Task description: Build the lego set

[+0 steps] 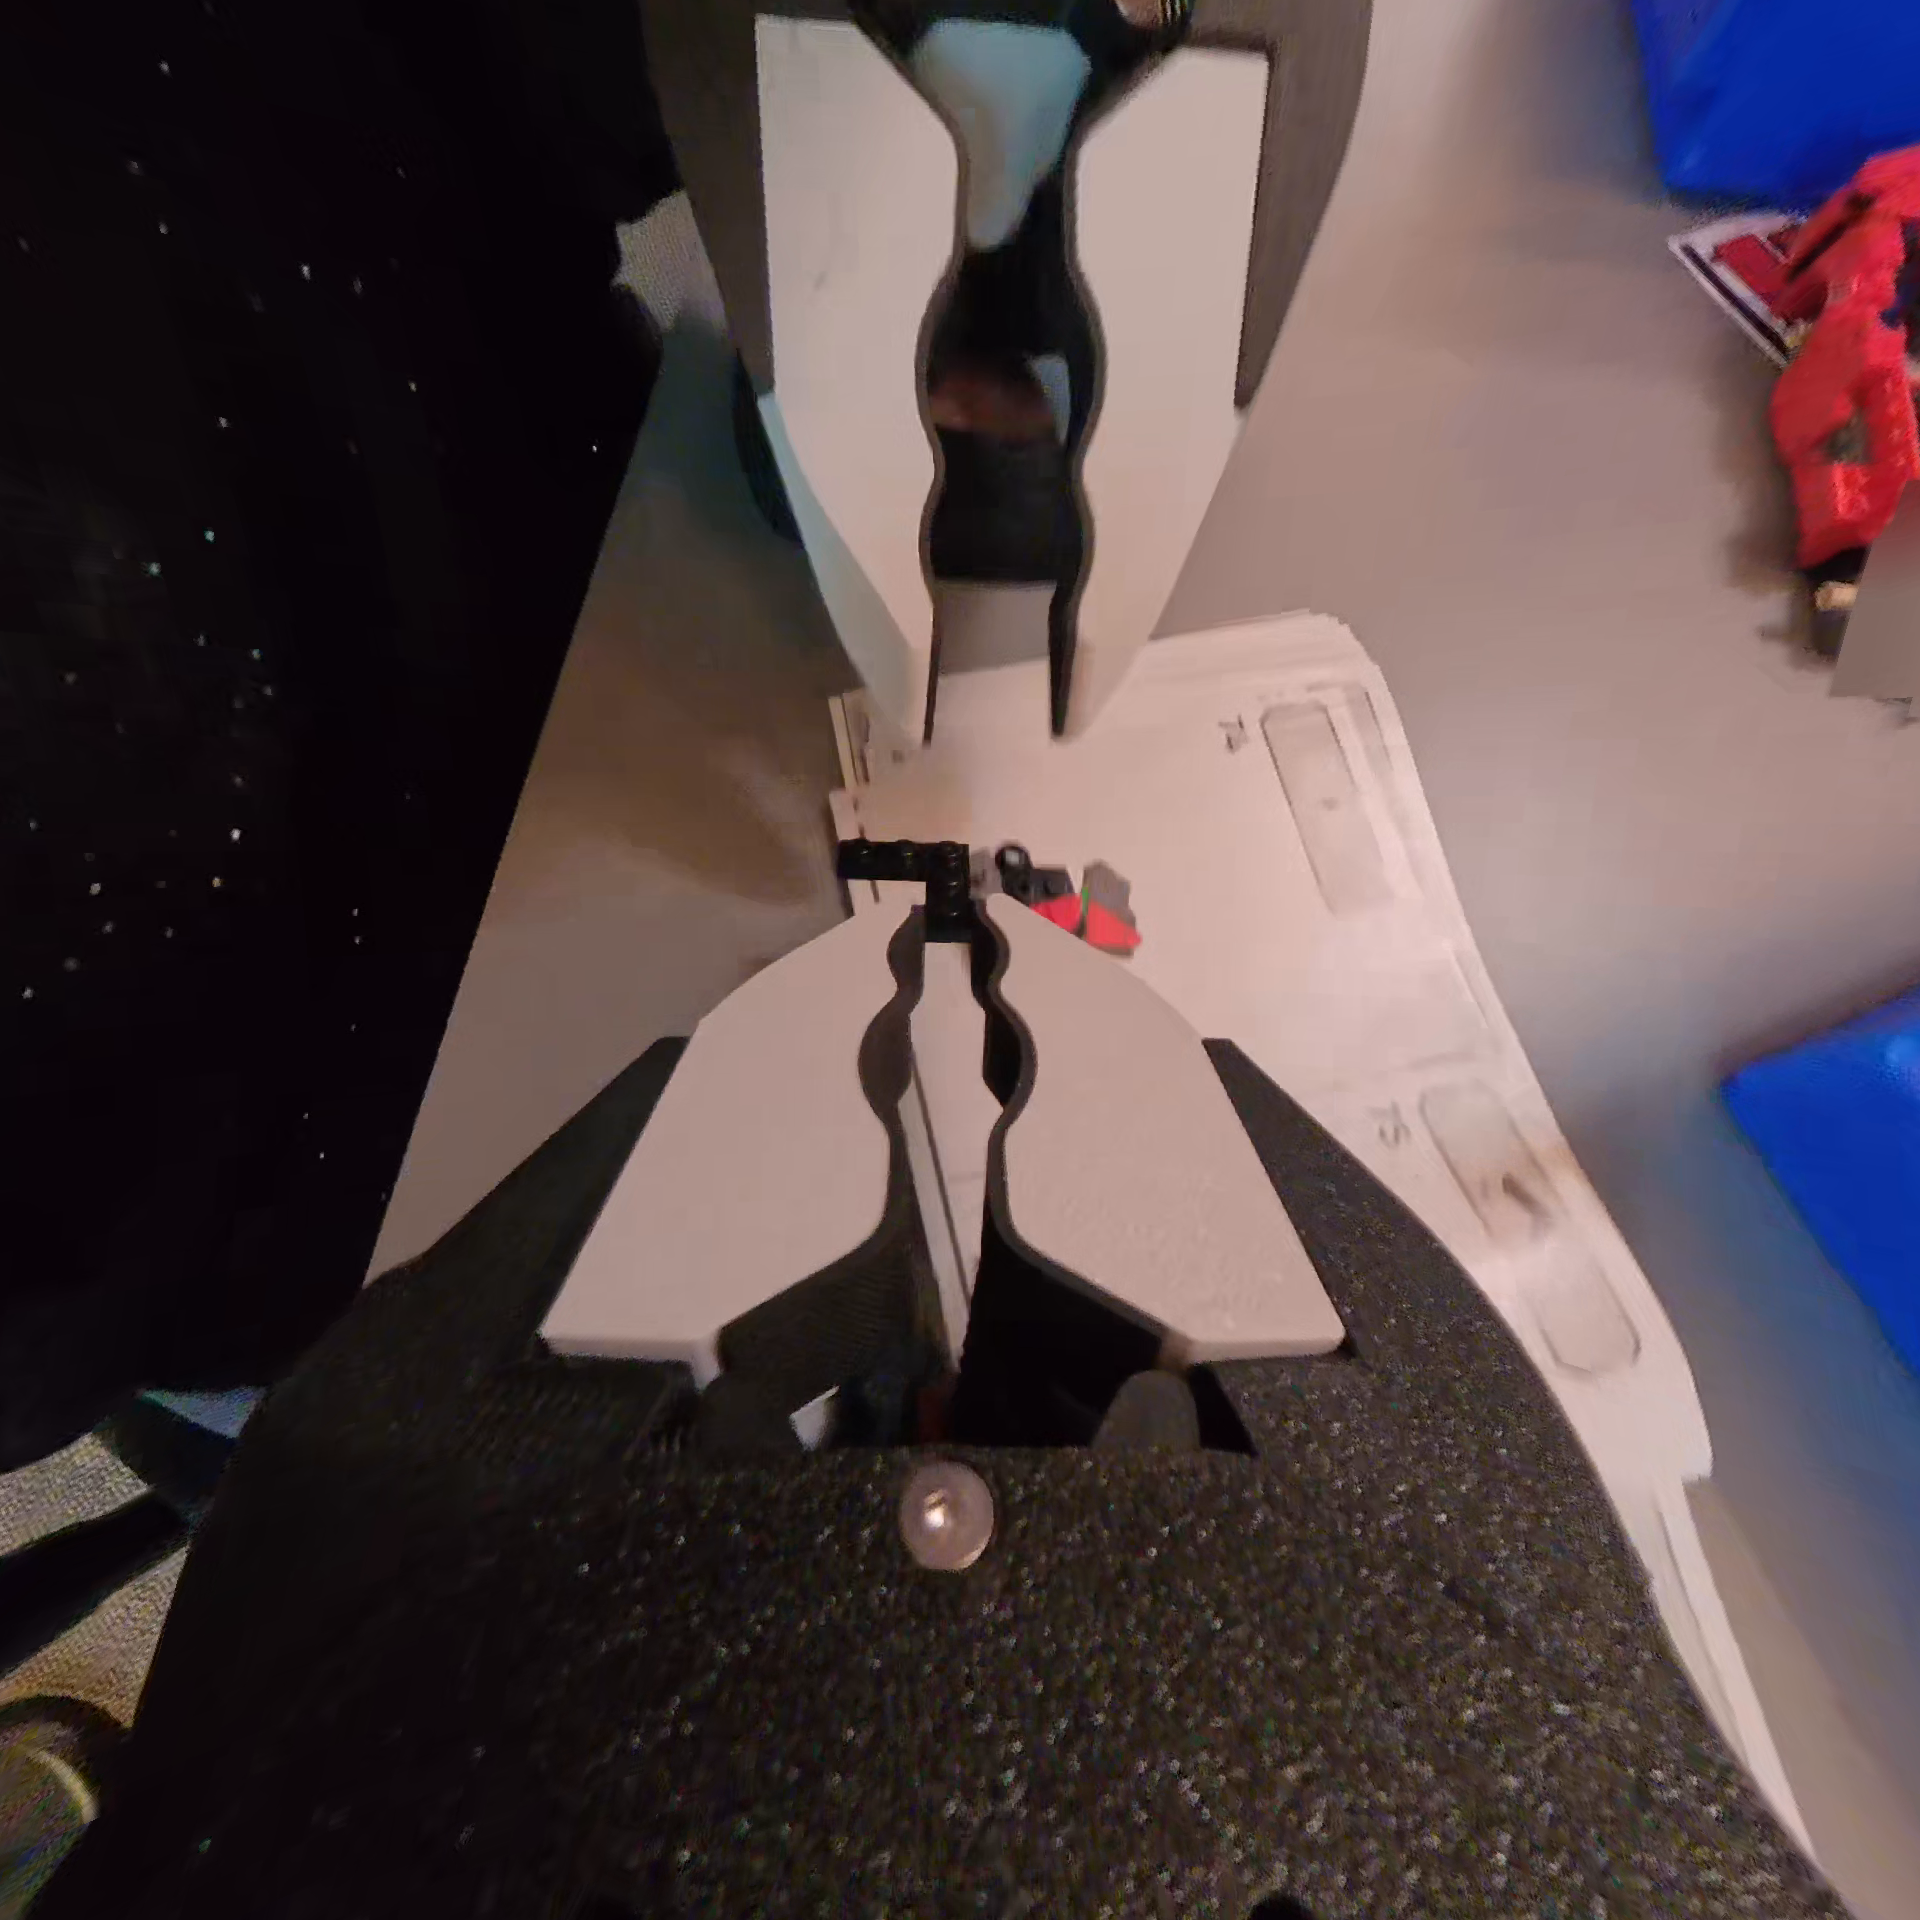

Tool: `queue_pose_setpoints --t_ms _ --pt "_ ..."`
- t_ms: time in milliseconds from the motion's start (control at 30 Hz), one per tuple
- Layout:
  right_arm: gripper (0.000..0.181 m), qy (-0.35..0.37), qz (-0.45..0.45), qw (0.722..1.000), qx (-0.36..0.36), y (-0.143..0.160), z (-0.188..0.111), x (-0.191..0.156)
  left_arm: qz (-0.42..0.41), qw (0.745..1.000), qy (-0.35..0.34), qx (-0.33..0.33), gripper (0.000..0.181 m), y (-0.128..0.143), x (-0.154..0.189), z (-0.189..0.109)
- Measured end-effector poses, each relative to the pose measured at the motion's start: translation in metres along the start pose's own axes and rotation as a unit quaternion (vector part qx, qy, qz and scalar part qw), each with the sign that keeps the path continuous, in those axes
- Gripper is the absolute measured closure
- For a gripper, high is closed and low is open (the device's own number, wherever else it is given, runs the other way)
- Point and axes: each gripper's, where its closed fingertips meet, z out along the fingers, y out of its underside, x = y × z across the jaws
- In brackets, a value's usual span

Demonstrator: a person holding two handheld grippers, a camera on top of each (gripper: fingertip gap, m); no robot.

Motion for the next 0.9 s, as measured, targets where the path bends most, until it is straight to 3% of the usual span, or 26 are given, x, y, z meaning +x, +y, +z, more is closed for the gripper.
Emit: queue_pose_setpoints --t_ms 200,433,700,900 --pt "0.173 0.044 0.051 0.998 0.004 0.028 -0.037 0.008 -0.008 1.000 -0.007 -0.024 0.156 0.014 -0.006 0.002" --pt "0.173 0.081 0.084 0.993 -0.023 0.054 -0.052 0.024 0.028 0.989 -0.056 -0.133 0.165 0.040 -0.023 0.008" --pt "0.173 0.069 0.096 0.991 -0.058 0.065 -0.031 0.026 0.006 0.988 -0.092 -0.127 0.169 0.041 -0.040 0.001" --pt "0.173 0.076 0.091 0.991 -0.065 0.064 -0.026 0.027 0.013 0.995 -0.077 -0.068 0.163 0.024 -0.035 0.000"
